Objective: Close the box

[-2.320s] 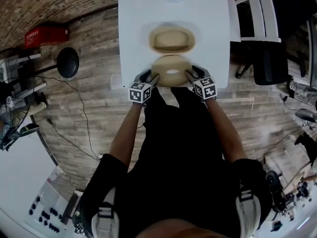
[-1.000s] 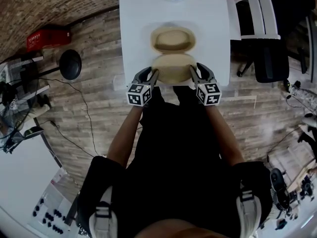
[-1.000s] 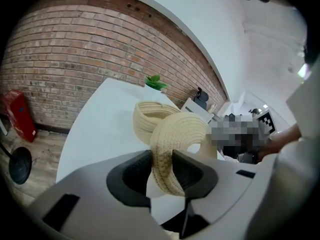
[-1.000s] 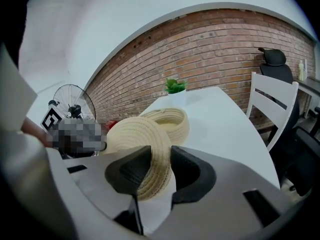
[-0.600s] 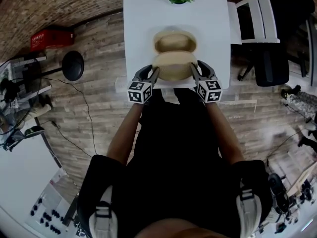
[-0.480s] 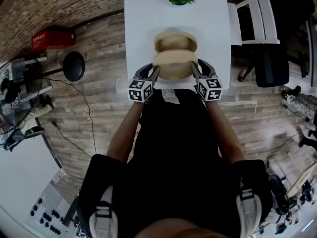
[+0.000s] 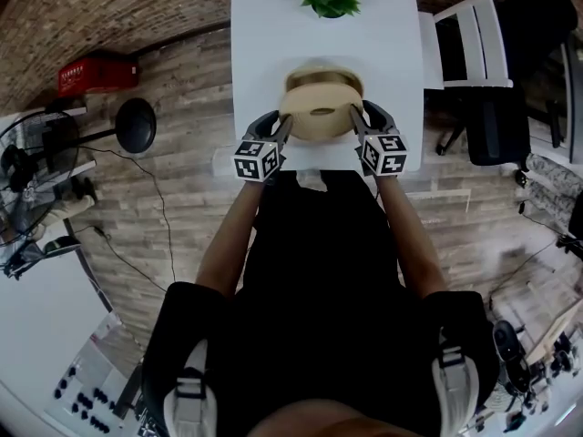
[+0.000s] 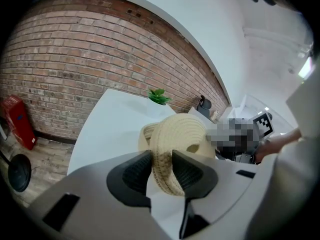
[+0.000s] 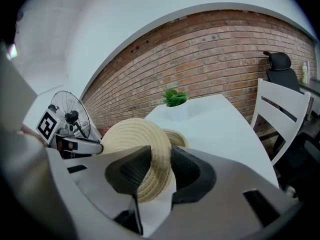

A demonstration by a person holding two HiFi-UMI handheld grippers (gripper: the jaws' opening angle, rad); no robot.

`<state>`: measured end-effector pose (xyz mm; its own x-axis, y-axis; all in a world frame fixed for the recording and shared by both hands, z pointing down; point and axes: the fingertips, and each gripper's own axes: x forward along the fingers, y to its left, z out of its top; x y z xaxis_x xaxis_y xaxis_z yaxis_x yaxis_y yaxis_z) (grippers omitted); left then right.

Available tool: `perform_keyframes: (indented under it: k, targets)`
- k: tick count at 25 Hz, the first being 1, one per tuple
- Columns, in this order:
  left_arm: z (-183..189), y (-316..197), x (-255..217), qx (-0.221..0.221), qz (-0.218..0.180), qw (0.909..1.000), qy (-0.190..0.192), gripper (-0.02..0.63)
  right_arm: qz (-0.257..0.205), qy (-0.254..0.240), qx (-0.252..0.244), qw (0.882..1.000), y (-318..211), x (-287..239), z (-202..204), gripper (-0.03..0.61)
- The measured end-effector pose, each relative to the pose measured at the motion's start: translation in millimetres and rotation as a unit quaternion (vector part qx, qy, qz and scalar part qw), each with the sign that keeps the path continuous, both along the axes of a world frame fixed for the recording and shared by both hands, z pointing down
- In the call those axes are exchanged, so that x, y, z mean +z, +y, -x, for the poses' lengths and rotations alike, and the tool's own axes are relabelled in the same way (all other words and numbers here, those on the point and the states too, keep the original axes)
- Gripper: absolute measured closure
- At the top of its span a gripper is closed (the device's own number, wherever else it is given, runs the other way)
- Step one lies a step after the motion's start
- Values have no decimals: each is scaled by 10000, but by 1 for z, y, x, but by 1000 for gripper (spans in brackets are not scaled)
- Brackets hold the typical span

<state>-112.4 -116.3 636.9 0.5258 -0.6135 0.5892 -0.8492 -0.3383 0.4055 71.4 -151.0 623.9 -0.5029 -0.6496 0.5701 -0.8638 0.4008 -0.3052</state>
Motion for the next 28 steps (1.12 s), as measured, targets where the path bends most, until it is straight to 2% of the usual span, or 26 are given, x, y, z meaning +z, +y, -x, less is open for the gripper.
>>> perform_keyframes:
  k: [18,28]
  targets:
    - [-7,-53,-7,329,-108,9994,-28,480,45,54,179,9998,-37,-2,-10,454]
    - [-5,-68,15,532,179,9983,-163,476,230,253,-74,9994,-52,15,-6,449]
